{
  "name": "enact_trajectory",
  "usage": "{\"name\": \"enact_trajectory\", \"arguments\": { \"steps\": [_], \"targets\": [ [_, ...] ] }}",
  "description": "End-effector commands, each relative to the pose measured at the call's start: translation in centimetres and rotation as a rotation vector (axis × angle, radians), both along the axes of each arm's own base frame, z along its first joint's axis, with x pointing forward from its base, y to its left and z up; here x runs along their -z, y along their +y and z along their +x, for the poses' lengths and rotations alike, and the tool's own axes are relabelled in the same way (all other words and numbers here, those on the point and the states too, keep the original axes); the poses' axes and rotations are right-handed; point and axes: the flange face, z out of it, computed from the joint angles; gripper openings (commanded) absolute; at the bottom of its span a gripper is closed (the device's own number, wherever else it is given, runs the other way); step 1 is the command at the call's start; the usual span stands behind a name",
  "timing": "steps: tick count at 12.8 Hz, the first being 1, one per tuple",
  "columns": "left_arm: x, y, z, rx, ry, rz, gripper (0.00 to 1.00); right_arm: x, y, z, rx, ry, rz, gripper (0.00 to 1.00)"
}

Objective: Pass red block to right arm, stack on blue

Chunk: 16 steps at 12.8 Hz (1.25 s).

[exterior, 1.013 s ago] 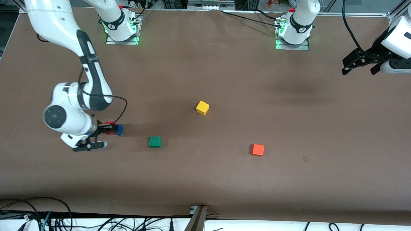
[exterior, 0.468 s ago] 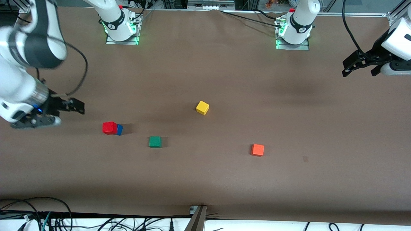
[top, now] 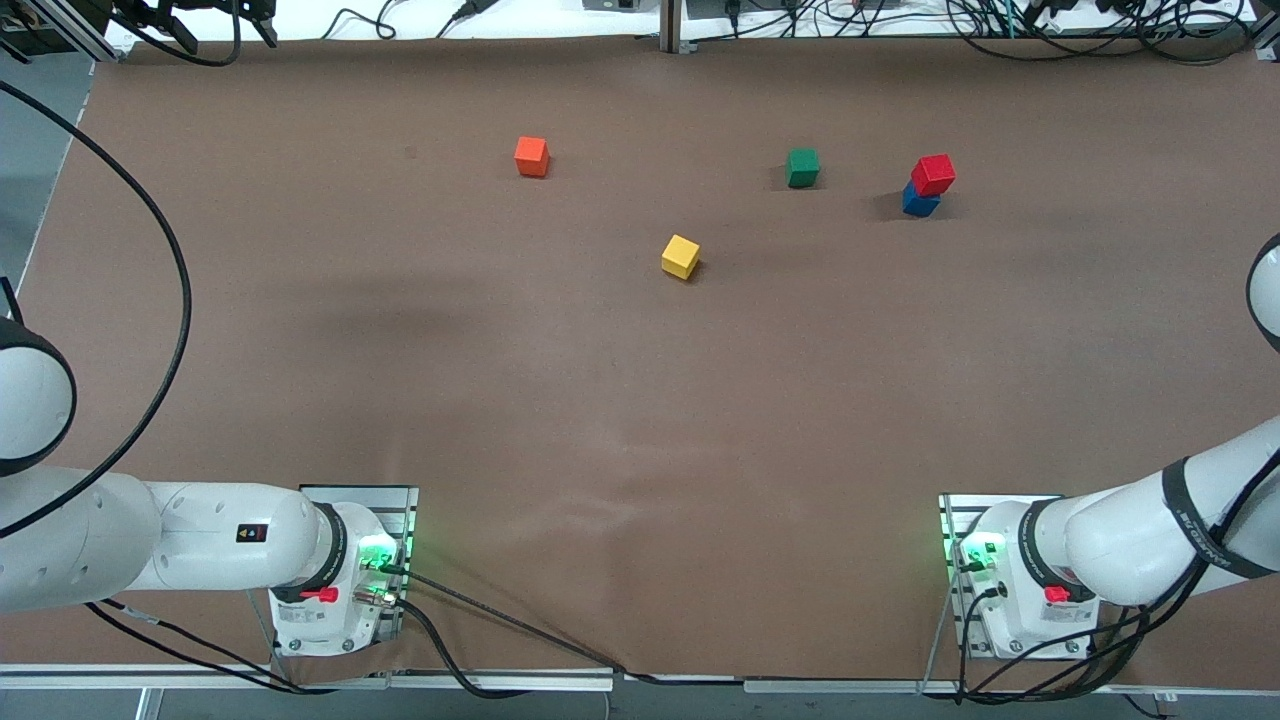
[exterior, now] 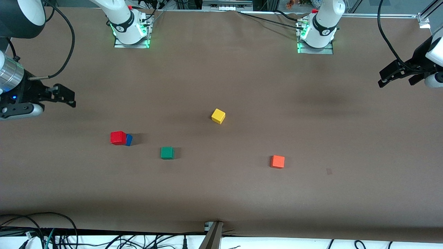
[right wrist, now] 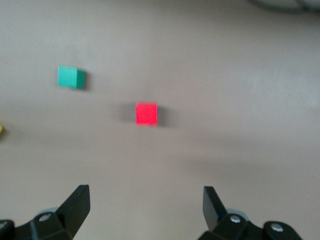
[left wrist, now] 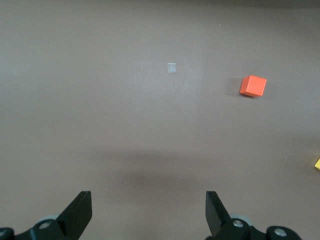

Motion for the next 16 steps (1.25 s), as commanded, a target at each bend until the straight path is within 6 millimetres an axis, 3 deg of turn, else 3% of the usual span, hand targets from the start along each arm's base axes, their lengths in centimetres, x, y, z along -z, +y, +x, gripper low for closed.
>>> {"name": "enact_trajectory", "arguments": {
  "steps": [1,3,4,6,10,16],
  "targets": [
    [-1.5,0.1,0.5,-0.005,-0.024,0.028,1.0,-1.6,-1.5,-3.7,0.012,0.094,0.009,1.0],
    [-1.4,-0.2,0.6,-0.004,-0.022,0.019,1.0,-1.5,-2.8,-4.5,0.028,0.08,0.017,1.0],
    [-1.1,-0.4,0.8,0.0,-0.016,0.018,1.0,-1.3,-2.9,-3.9,0.026,0.03,0.013,1.0],
    [-0.8,-0.4,0.9,0.0,-0.011,0.018,1.0,-0.4,-5.2,-3.1,0.099,-0.026,0.015,1.0],
    [-0.8,-0.4,1.0,0.001,-0.01,0.018,1.0,-0.4,-4.5,-4.3,0.125,-0.023,0.007,1.0],
    [-0.7,-0.5,0.9,0.004,-0.005,0.018,1.0,-0.3,-4.3,-4.5,0.125,-0.014,0.014,1.0]
  ]
}}
